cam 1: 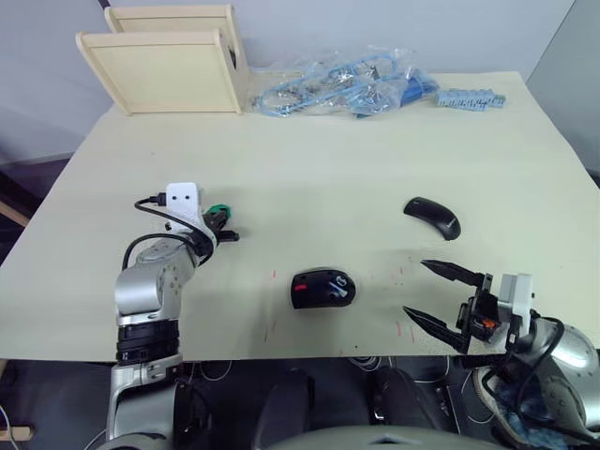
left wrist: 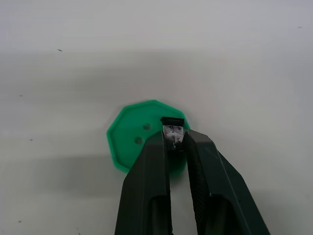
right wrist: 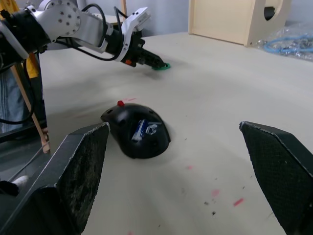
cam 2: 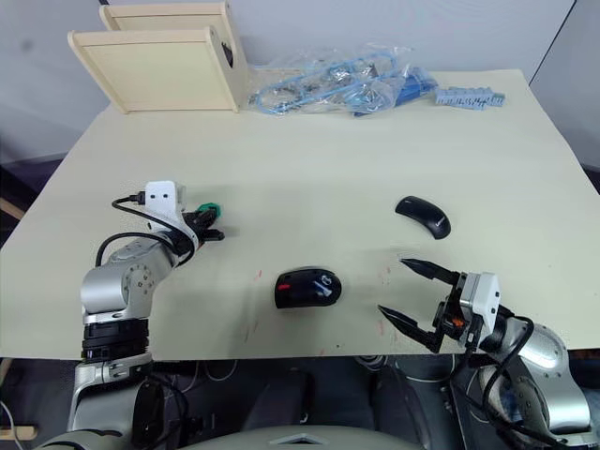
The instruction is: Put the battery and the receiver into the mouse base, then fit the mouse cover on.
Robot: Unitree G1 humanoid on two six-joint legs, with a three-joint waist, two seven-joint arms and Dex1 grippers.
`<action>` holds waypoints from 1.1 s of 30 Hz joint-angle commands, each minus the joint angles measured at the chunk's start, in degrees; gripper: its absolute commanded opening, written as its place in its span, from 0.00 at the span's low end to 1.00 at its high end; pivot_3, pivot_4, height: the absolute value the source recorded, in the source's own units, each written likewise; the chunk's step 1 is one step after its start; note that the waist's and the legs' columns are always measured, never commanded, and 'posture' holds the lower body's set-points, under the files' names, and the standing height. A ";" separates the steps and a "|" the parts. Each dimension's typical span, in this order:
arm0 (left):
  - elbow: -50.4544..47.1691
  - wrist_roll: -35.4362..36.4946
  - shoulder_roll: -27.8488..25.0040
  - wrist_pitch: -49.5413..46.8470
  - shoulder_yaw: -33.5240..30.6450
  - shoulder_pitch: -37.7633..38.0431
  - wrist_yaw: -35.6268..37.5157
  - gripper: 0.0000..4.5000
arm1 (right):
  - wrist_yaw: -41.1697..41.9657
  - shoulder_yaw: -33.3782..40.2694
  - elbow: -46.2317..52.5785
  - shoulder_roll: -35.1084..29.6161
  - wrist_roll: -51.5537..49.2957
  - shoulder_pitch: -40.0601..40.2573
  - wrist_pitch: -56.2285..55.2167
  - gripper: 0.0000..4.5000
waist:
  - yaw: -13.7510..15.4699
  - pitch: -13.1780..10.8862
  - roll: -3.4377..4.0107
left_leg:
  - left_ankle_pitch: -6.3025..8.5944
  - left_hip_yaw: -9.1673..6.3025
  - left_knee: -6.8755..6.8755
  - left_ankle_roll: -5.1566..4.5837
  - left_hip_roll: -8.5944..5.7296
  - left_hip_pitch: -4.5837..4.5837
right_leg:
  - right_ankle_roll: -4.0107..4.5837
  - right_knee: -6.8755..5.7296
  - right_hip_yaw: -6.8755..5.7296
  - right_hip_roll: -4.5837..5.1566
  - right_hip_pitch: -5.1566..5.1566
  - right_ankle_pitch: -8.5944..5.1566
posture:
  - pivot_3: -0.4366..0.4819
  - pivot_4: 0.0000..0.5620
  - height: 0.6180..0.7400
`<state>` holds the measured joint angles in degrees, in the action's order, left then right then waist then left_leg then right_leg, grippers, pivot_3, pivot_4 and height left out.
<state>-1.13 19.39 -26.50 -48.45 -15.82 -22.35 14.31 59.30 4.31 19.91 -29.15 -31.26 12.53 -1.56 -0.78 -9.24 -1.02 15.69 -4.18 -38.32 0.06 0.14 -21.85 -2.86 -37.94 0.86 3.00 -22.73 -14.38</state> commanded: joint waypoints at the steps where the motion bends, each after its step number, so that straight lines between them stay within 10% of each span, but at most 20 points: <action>1: -5.85 5.45 -5.09 -0.39 -2.68 -0.06 8.90 0.00 | -0.83 1.38 1.72 -1.32 -2.81 -2.15 2.88 1.00 | 0.03 -0.01 0.00 | 0.00 0.01 0.00 0.00 0.00 0.00 | 0.00 0.00 0.00 0.01 0.00 0.00 | 0.48 0.27 1.00; 19: -11.45 15.20 -22.17 4.11 10.39 -5.20 46.21 0.00 | -3.23 5.48 8.73 -4.04 -6.20 0.16 7.67 1.00 | 0.09 -0.12 0.10 | 0.01 0.42 0.01 -0.01 0.02 -0.03 | -0.01 0.04 0.02 -0.01 -0.01 -0.01 | 0.48 0.27 1.00; 33: -3.37 7.07 -19.70 18.83 25.31 -17.88 63.49 0.00 | -24.60 6.17 22.53 -10.71 -15.56 -6.97 33.31 1.00 | -0.04 -0.24 0.15 | 0.02 0.63 0.01 -0.04 0.11 -0.02 | -0.02 0.07 0.19 -0.14 -0.04 -0.02 | 0.48 0.27 1.00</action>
<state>-4.84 27.65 -46.56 -31.79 8.89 -38.87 76.38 39.32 8.73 39.56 -38.62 -43.59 7.02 26.60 -0.82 -9.47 -0.87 15.71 -3.55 -38.31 0.02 0.25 -21.89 -2.87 -37.87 1.06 2.86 -22.79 -14.40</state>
